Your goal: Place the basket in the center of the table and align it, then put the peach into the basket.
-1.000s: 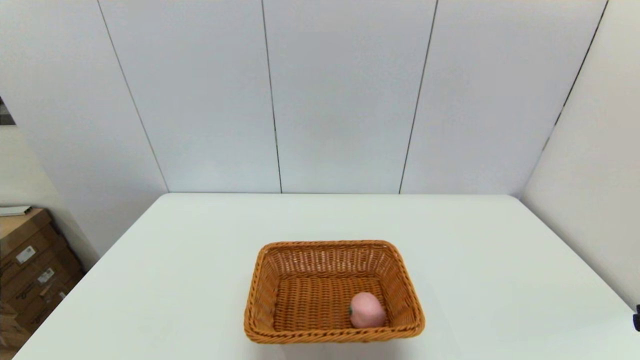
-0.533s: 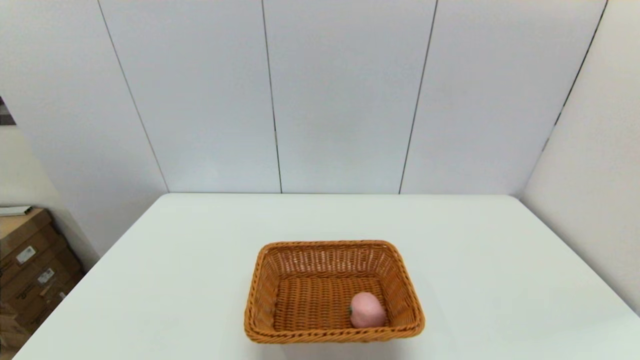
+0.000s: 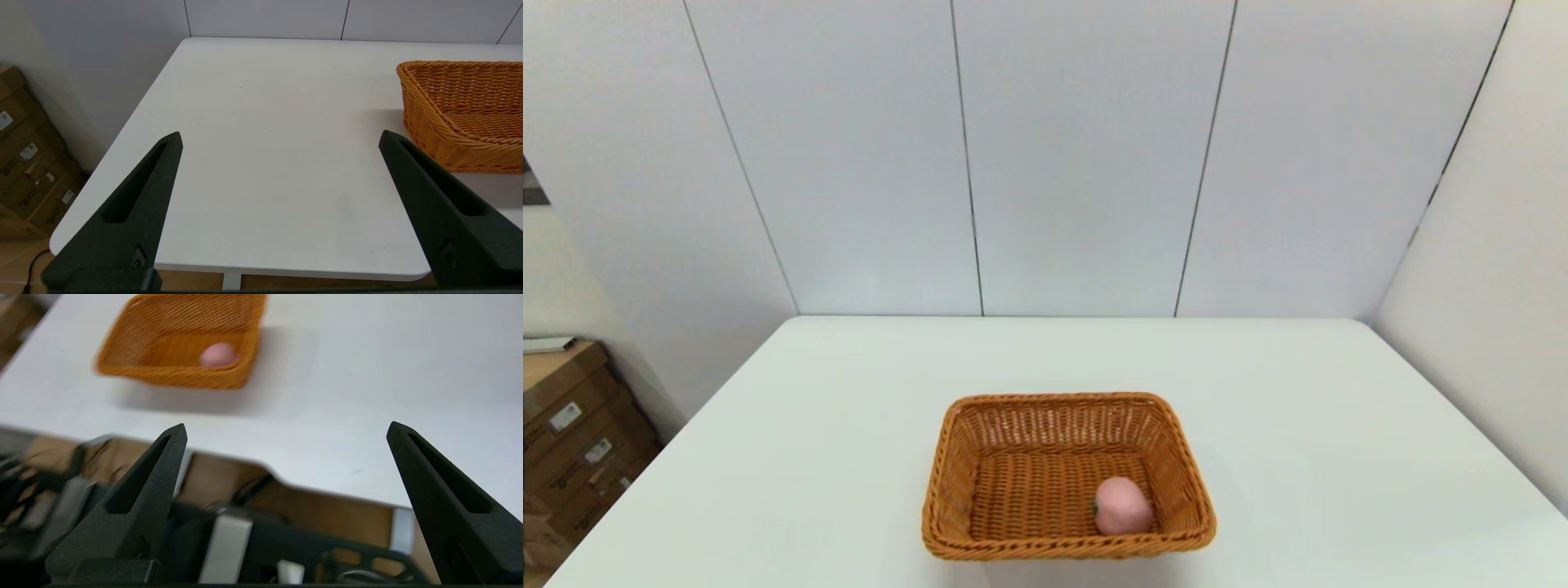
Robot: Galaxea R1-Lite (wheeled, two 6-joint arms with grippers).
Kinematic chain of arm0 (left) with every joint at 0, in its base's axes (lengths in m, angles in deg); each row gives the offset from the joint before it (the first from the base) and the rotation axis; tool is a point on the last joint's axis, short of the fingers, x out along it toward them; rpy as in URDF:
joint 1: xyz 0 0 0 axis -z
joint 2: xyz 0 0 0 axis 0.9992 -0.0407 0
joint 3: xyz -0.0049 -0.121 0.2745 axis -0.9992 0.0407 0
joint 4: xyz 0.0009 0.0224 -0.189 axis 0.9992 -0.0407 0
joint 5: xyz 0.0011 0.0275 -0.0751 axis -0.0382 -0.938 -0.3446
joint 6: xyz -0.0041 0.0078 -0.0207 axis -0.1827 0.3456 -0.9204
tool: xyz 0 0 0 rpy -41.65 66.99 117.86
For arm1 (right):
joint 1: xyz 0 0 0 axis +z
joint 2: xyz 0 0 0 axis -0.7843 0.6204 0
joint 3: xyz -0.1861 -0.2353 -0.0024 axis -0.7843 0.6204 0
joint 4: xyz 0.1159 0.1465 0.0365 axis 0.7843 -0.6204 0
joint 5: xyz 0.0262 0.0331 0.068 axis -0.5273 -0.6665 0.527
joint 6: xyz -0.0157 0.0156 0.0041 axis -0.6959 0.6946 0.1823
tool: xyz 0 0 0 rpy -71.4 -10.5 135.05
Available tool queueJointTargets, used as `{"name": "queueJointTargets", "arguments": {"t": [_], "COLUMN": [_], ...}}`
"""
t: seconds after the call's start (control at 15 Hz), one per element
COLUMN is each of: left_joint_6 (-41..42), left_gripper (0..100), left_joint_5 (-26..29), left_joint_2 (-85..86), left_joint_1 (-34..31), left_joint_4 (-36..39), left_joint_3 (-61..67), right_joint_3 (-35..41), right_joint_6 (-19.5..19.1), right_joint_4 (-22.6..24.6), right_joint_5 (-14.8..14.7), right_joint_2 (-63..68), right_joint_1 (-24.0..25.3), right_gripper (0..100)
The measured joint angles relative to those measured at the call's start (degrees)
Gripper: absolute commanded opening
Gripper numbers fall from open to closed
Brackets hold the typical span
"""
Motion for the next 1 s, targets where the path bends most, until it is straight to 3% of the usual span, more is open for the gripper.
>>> {"name": "queueJointTargets", "arguments": {"t": [0.27,0.4,1.0], "left_joint_6": [0.0,0.0,-0.2], "left_gripper": [100,100,100], "left_joint_5": [0.0,0.0,-0.1], "left_joint_2": [0.0,0.0,0.0], "left_joint_1": [0.0,0.0,0.0], "left_joint_4": [0.0,0.0,0.0], "left_joint_3": [0.0,0.0,0.0], "right_joint_3": [14.0,20.2,32.0], "right_joint_6": [-2.8,-5.8,-10.2], "right_joint_4": [18.8,26.0,27.8], "right_joint_5": [-11.0,-13.3,-15.5], "right_joint_2": [-5.2,-8.5,-20.4], "right_joint_1": [0.2,0.4,0.2], "right_gripper": [100,100,100]}}
